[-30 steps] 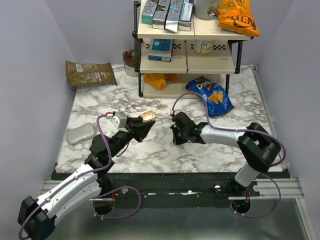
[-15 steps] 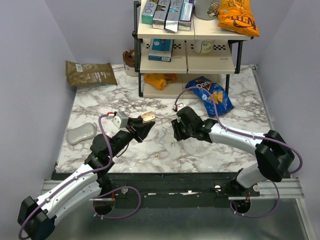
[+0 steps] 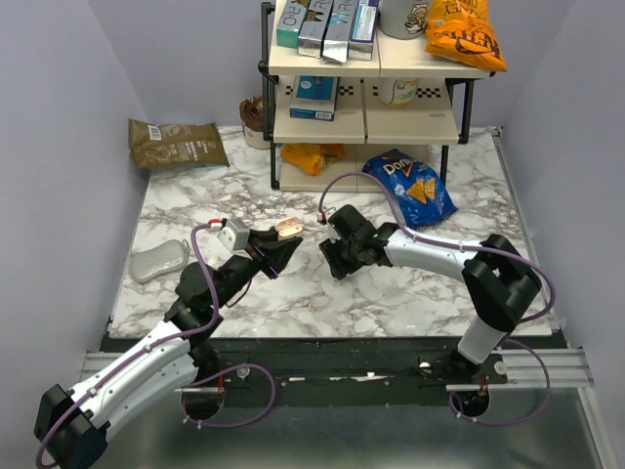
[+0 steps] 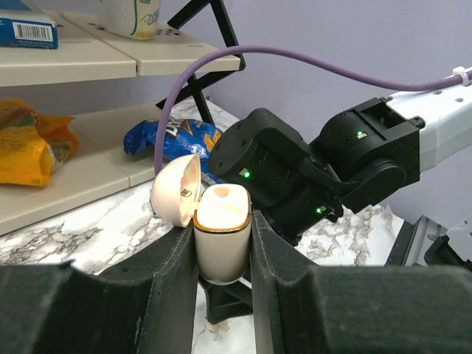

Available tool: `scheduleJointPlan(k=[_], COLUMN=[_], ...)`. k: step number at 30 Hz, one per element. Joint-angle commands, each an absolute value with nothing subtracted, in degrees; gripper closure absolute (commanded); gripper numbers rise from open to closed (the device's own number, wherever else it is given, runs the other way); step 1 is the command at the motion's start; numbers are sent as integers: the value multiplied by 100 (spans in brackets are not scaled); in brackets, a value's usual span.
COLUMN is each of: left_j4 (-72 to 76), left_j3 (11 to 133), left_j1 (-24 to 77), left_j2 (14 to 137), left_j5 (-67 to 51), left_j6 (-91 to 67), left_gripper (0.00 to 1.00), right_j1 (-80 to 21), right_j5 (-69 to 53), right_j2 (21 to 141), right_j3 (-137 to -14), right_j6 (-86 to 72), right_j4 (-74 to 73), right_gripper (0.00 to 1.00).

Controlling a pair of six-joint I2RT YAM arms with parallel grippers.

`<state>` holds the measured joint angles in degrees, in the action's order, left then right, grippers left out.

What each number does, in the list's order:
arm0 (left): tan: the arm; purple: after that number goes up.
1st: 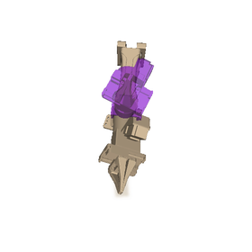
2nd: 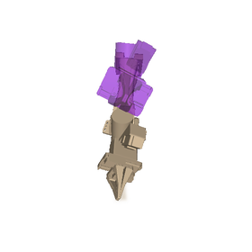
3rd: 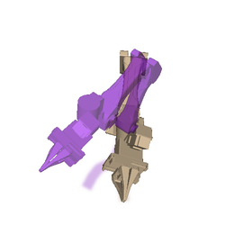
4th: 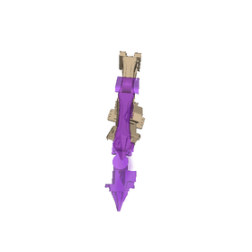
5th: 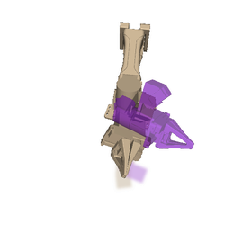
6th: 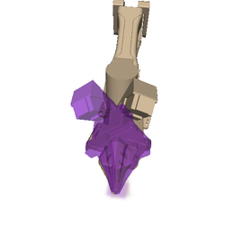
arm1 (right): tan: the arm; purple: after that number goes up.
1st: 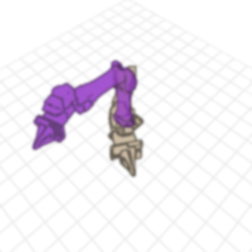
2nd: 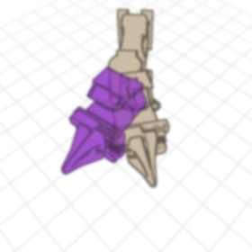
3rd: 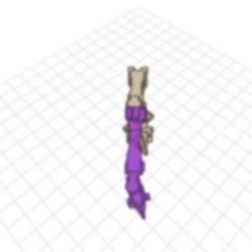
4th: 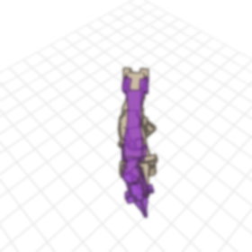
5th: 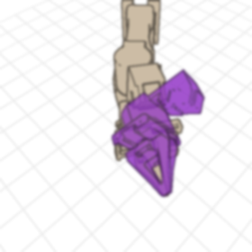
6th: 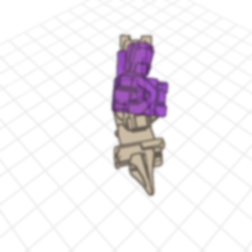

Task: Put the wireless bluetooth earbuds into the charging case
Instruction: Pick up the earbud from the center of the board.

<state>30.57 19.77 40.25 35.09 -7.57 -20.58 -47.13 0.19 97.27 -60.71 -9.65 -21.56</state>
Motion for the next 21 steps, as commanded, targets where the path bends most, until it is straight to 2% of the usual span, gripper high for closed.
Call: scheduleJointPlan(k=[1, 21], left_j4=[3103, 3111], left_j3=[2004, 1995], left_j1=[4052, 4061], left_j2=[3445, 3463], left_j5=[-677, -668], left_j6=[-2030, -2048], left_gripper=[100, 100], right_j1=[-4746, -4948], right_j5=[-184, -62], right_j2=[9870, 10265], right_j3=[-6232, -6214], right_j6=[-870, -1107], right_j4=[-2356, -2127], right_gripper=[42, 44])
